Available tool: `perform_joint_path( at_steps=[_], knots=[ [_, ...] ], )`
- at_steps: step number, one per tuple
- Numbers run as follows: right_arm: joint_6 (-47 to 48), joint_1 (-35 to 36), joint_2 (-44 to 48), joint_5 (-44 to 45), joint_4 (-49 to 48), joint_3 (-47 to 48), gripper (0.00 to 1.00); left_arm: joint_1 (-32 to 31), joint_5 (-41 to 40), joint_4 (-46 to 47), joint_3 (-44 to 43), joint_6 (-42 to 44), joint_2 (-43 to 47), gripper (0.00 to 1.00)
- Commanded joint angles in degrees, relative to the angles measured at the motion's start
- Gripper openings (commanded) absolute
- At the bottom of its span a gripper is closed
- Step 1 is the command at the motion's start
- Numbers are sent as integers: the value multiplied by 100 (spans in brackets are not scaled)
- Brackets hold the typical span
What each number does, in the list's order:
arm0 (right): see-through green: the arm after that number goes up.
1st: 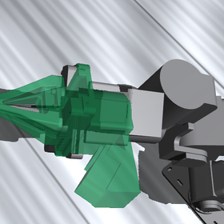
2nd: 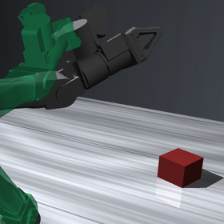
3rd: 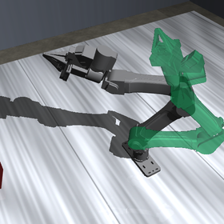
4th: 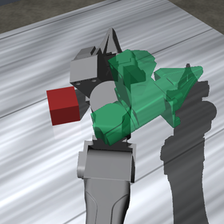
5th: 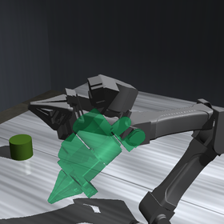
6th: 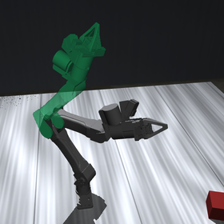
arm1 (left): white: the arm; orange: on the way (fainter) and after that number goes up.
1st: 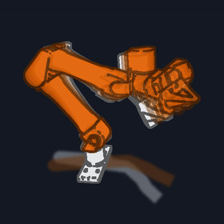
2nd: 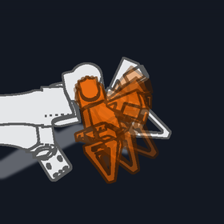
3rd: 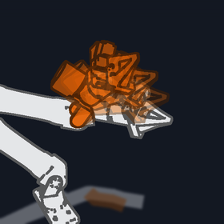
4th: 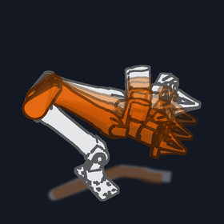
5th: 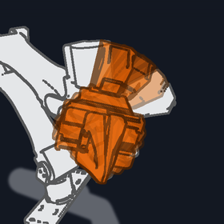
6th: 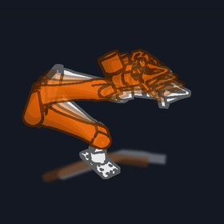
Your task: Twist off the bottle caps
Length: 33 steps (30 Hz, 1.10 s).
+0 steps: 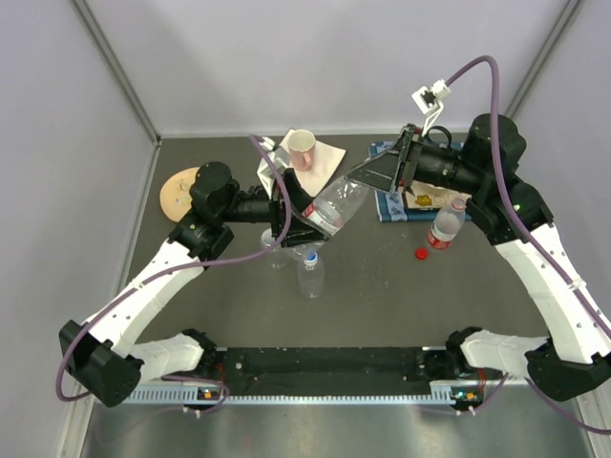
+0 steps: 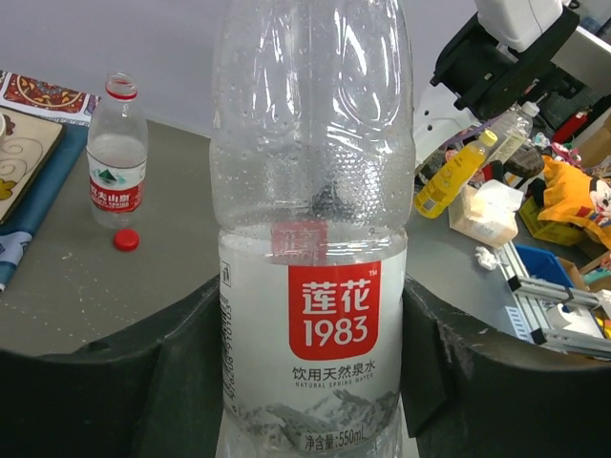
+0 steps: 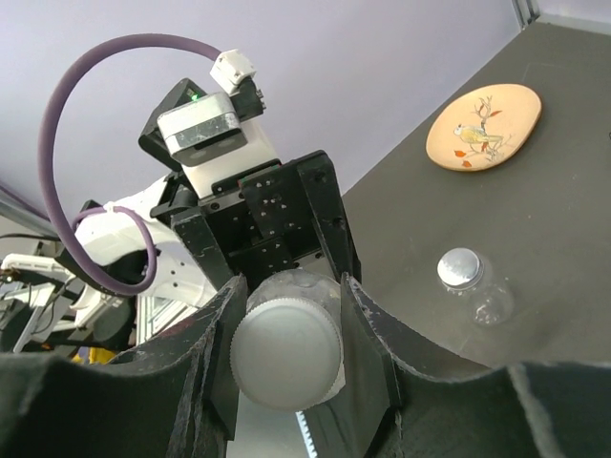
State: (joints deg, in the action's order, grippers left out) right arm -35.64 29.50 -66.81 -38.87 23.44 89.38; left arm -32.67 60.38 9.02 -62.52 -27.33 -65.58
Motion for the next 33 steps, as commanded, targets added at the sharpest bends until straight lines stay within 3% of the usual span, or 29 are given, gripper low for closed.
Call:
perform_joint_path(
  at_steps=[1,4,5,7,8,10,12,13,16,23,27,33],
  knots=[
    [-49,12,10,-59,-217,167,0,-56,-114,-216,-252,492,19,57],
    [13,12,-8,-59,-77,220,0,-91,-263,-365,-260,650,72,52],
    [74,12,-8,-50,-42,255,5,-100,-307,-418,-278,755,89,52],
    [118,4,27,107,98,307,30,-152,-561,-655,-322,887,133,52],
    [179,12,45,186,134,369,50,-170,-702,-751,-339,1062,168,53],
    [224,12,132,571,274,430,68,-284,-1298,-1049,-348,1256,273,54],
    [250,21,272,950,319,466,75,-486,-1799,-1217,-340,1572,370,55],
    [259,30,317,1291,319,466,80,-591,-2541,-1279,-287,1843,475,55],
    [303,205,457,2038,328,413,82,-1109,-4001,-1350,-121,2257,634,53],
    [233,671,449,3429,521,352,80,-2181,-6551,-946,266,2671,863,46],
    [145,786,326,3597,539,369,77,-2621,-7363,-752,302,2996,828,45],
    [74,830,177,3615,539,343,69,-2982,-7839,-594,407,3269,863,43]
  ],
)
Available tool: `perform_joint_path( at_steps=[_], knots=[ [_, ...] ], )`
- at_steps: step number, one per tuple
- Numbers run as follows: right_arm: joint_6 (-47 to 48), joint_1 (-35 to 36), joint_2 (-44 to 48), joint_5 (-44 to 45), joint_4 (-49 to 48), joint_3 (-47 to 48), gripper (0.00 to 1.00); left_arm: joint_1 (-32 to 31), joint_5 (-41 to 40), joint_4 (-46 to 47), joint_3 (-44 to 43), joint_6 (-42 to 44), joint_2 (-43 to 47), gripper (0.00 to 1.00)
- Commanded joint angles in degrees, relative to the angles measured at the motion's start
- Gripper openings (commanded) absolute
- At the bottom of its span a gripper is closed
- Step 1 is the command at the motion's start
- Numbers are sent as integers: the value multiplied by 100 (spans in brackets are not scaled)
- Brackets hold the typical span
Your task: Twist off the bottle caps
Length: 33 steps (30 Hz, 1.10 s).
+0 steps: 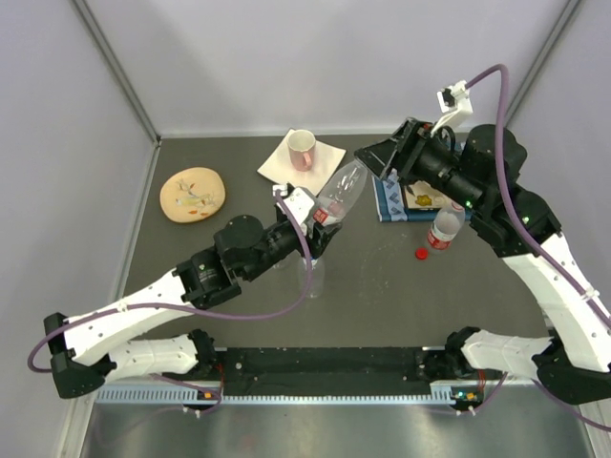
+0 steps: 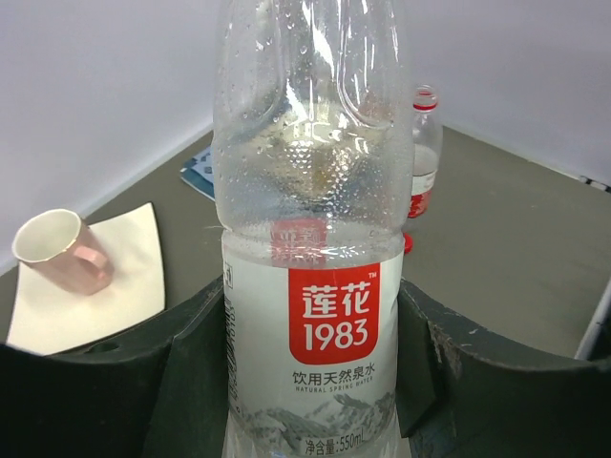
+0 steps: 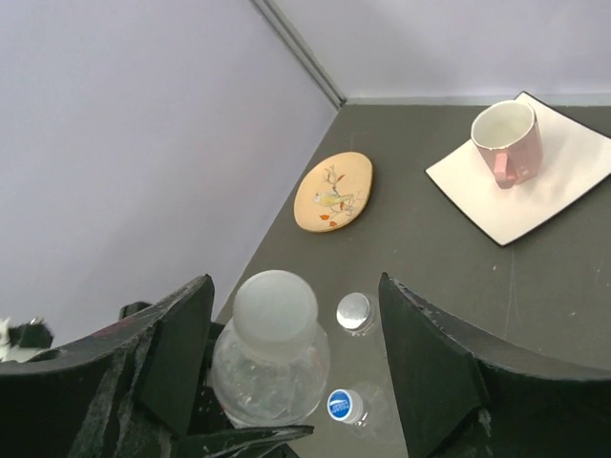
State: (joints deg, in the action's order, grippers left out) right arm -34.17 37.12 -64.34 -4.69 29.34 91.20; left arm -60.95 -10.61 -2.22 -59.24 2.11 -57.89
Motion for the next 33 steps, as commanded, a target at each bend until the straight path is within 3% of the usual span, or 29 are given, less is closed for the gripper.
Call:
perform_joint_path(
  at_steps=[1,6,12,13,15,16,17,23,26,27,28,31,33],
  knots=[
    [-72,84,-79,188,-43,161,65,-180,-810,538,88,351,85,43],
    [-54,93,-123,179,-51,170,55,-242,-846,565,141,387,120,42],
    [-54,111,-141,56,-69,100,36,-251,-908,600,176,396,111,42],
    [-46,111,-132,12,-78,56,26,-251,-916,600,176,396,111,42],
    [-19,111,-88,-41,-139,-14,18,-251,-951,652,194,396,128,42],
    [33,102,-70,-119,-139,-40,4,-251,-952,661,203,369,137,43],
    [51,102,-79,-146,-139,-49,0,-251,-943,696,211,369,155,44],
    [534,102,70,-603,-25,-146,0,-172,-496,469,98,308,252,52],
    [929,102,88,-1479,-16,-32,0,231,889,249,-17,-25,392,51],
    [1043,102,53,-2126,-8,20,0,398,1434,248,-43,-166,462,50],
    [1149,102,61,-2350,-25,64,0,800,2614,274,-61,-559,489,50],
    [1395,102,96,-3054,-43,109,0,1478,4682,554,-149,-1369,419,51],
    [1527,102,114,-3475,-60,100,0,1629,5338,661,-245,-1634,322,52]
  ],
)
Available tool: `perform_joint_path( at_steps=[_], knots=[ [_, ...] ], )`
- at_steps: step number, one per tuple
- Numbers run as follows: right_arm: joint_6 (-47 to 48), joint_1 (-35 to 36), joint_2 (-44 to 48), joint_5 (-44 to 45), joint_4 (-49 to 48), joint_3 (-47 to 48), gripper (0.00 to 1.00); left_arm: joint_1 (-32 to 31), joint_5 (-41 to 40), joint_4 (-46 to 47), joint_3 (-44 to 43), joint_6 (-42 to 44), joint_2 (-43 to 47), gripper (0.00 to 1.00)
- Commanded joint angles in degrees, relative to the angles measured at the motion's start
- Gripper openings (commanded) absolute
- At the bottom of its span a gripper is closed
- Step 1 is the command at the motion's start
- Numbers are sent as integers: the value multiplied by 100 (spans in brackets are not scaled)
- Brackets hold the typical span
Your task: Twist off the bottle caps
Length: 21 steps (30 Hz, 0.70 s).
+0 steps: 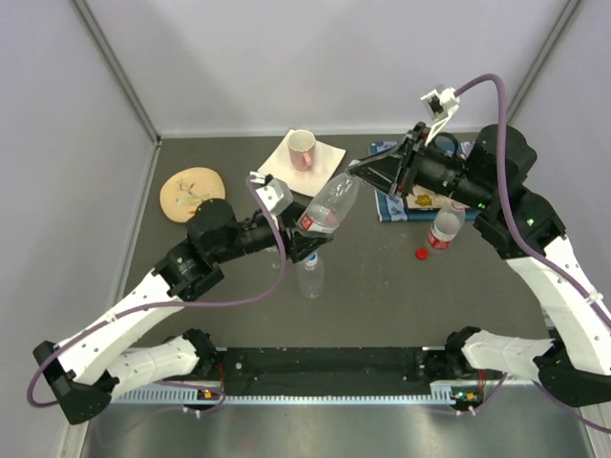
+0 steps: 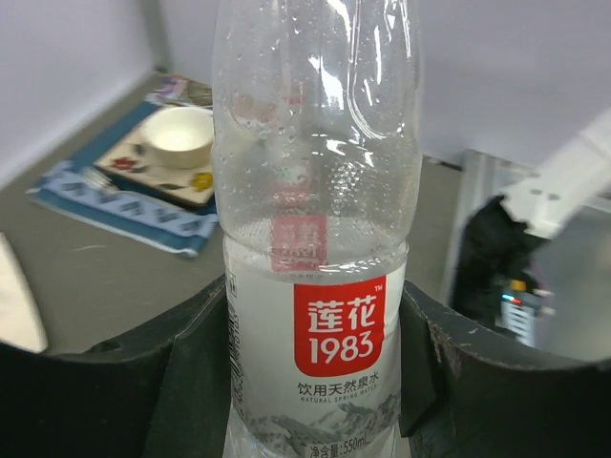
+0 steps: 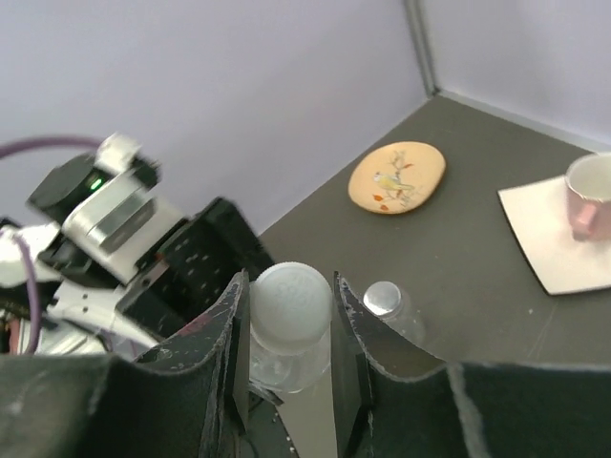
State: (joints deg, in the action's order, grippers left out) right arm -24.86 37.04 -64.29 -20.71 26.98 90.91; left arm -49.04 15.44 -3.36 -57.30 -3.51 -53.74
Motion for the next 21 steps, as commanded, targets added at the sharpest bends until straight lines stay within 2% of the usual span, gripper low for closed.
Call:
perform_joint_path(
  at_steps=[1,2,5,8,18,21],
  knots=[
    [701,111,127,-2006,167,128,0,526,2988,914,-466,-1282,-128,52],
    [780,111,136,-2225,141,137,0,570,3539,1020,-493,-1423,-207,52],
    [1097,111,162,-3191,70,93,0,720,4463,1677,-475,-2126,-409,50],
    [1387,111,329,-3658,44,-56,0,790,4967,2380,-414,-2812,-550,48],
    [1984,111,497,-5002,62,-302,0,825,5698,4395,-203,-4534,-893,47],
    [2125,111,462,-5381,61,-390,0,825,5742,4712,-159,-4685,-946,47]
  ],
)
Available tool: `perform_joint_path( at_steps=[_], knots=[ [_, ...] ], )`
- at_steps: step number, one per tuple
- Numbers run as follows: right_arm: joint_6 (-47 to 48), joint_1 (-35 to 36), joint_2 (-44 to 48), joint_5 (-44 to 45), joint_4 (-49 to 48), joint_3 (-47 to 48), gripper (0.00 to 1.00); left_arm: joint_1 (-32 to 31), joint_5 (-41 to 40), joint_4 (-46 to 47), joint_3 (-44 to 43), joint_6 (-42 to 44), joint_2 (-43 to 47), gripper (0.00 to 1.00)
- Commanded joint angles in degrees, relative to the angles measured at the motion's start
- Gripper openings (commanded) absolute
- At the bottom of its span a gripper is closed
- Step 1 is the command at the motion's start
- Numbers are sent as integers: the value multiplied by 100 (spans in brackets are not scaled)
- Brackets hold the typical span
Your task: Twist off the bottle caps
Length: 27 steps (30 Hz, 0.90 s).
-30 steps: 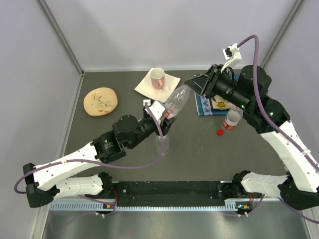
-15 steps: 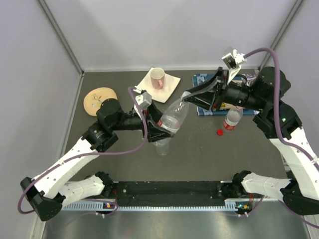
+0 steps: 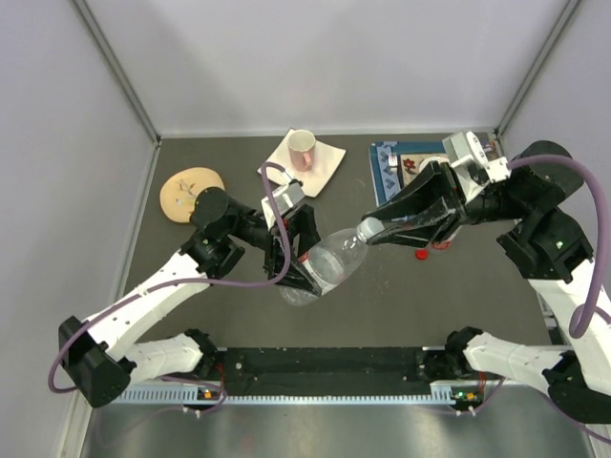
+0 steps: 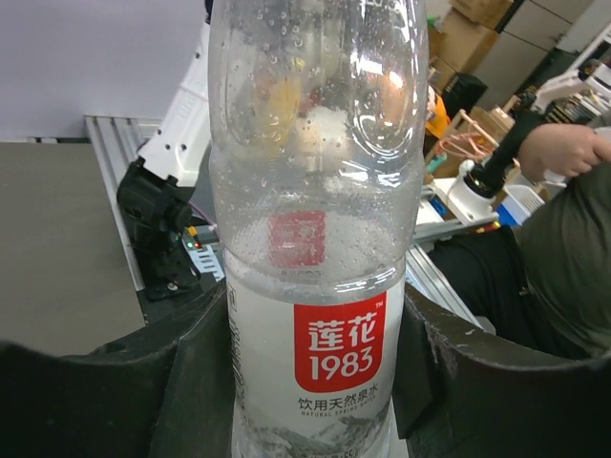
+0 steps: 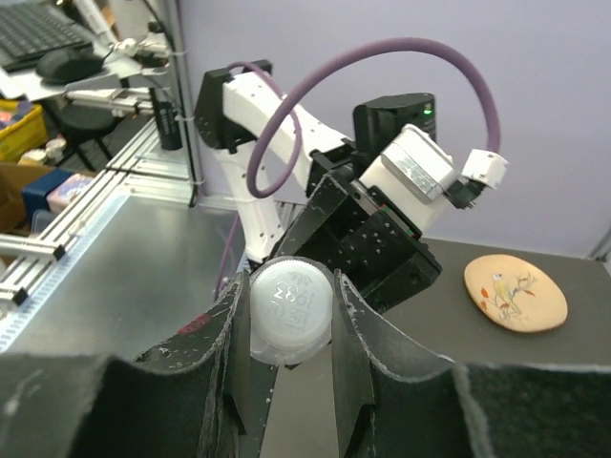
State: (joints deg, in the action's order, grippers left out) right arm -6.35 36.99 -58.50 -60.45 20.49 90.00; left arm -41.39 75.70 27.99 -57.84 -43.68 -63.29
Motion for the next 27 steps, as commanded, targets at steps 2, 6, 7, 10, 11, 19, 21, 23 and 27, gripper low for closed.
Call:
perform_joint_path(
  at_steps=[2,6,7,10,11,19,21,23,27],
  knots=[
    [371,115,-144,-1540,728,-368,0,60,-258,1692,-104,-729,-34,46],
    [381,98,-162,-1393,728,-466,0,69,-214,1614,-104,-643,-61,46],
    [345,106,-162,-1287,720,-448,0,61,-222,1457,-122,-520,-44,46],
    [170,54,-162,-882,719,-343,3,60,-363,263,-271,375,62,46],
    [134,62,-144,-786,711,-316,5,60,-476,-27,-358,630,123,46],
    [-165,54,-135,50,693,-140,46,60,-934,-2042,-614,2206,352,48],
    [-200,62,-135,199,693,-114,55,60,-978,-2113,-605,2293,361,48],
    [-253,62,-118,444,684,-79,60,60,-1075,-2236,-605,2390,378,49],
    [-410,54,-127,639,676,105,79,60,-1285,-2473,-614,2627,422,49]
  ],
)
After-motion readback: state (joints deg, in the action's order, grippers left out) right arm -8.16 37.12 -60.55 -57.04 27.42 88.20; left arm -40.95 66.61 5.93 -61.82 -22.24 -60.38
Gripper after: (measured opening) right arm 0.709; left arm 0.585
